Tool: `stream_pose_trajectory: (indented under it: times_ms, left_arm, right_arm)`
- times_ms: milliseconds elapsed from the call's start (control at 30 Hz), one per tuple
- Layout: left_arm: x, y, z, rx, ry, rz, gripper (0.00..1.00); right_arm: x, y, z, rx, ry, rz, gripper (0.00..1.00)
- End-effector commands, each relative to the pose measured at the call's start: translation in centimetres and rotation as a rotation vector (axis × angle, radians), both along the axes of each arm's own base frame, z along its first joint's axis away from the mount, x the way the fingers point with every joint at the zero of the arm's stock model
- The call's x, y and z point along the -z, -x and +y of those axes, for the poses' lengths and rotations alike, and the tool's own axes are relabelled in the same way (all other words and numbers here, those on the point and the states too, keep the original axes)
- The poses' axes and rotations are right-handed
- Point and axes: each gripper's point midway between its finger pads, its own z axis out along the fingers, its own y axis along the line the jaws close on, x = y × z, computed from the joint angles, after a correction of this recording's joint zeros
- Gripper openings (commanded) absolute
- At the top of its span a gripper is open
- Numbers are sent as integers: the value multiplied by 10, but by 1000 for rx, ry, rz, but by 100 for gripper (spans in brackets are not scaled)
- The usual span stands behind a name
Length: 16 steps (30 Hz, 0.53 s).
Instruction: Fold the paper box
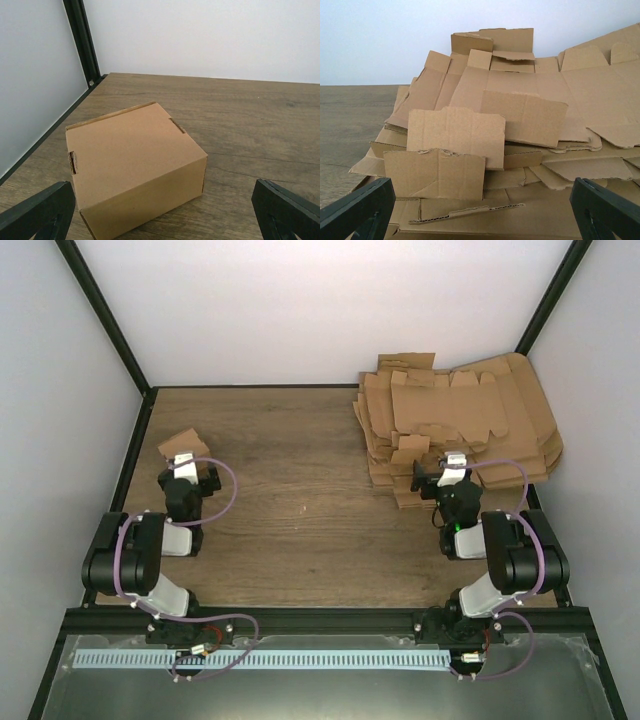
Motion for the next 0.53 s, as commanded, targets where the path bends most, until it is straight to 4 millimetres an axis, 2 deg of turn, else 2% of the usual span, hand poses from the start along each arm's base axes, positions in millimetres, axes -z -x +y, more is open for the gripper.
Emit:
stream_pose_trajectory:
  times_ms: [0, 500]
  left_arm:
    - [-15, -4, -3, 15, 11, -55, 100]
    - [-15, -4, -4, 17, 11, -54, 100]
  right_arm:
    - [-18, -6, -3, 7, 17, -58, 100]
    - [-19, -7, -3, 7, 17, -58, 100]
